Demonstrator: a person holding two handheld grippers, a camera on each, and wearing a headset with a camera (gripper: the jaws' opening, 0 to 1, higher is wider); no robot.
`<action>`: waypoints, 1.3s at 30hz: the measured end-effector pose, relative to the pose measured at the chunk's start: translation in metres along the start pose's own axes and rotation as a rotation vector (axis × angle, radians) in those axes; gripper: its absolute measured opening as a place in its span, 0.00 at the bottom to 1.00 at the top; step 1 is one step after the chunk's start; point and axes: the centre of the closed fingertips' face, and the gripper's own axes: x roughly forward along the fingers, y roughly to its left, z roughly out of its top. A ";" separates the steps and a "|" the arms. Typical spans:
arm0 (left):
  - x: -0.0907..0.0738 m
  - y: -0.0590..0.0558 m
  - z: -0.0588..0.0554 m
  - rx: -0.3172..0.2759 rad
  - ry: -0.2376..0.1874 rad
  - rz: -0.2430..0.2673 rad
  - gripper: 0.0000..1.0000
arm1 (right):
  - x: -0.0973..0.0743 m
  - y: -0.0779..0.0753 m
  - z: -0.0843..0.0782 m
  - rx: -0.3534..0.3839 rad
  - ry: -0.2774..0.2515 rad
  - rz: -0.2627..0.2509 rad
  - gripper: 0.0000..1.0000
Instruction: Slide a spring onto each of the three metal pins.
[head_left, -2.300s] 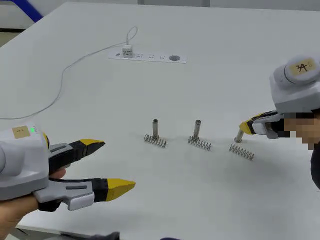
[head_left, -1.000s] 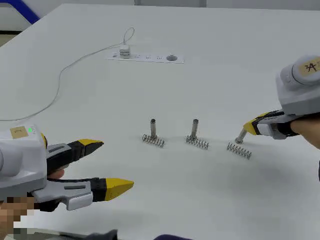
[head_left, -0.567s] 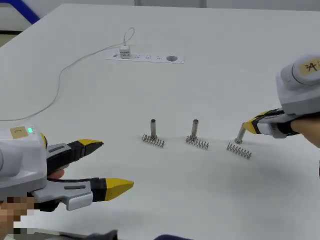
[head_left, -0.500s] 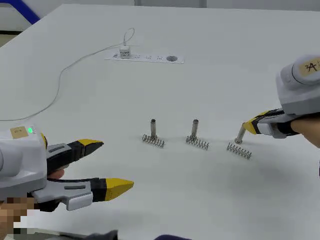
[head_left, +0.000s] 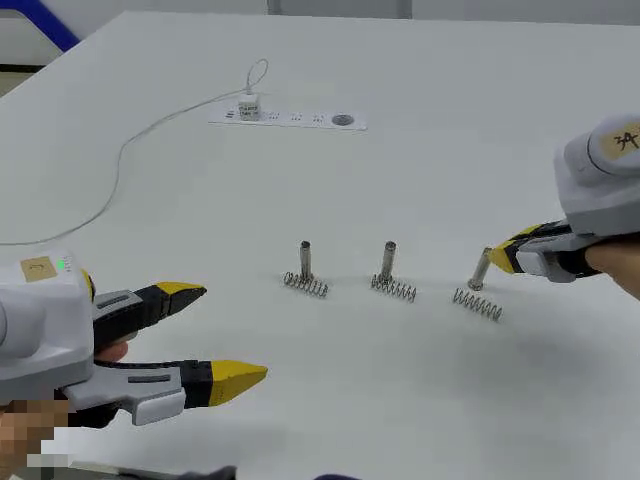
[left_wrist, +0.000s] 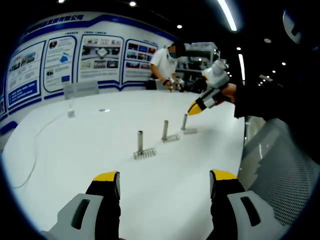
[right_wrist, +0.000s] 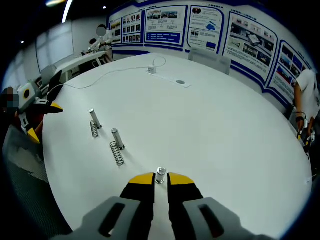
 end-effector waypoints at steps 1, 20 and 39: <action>0.000 0.000 0.000 0.000 0.000 0.000 0.75 | 0.000 0.001 0.000 -0.002 0.001 0.001 0.11; 0.000 0.000 0.000 -0.004 -0.004 0.002 0.75 | 0.018 0.037 -0.015 -0.116 0.073 0.120 0.13; -0.001 0.002 -0.001 -0.014 -0.005 0.014 0.74 | 0.044 0.041 -0.027 -0.349 0.241 0.201 0.14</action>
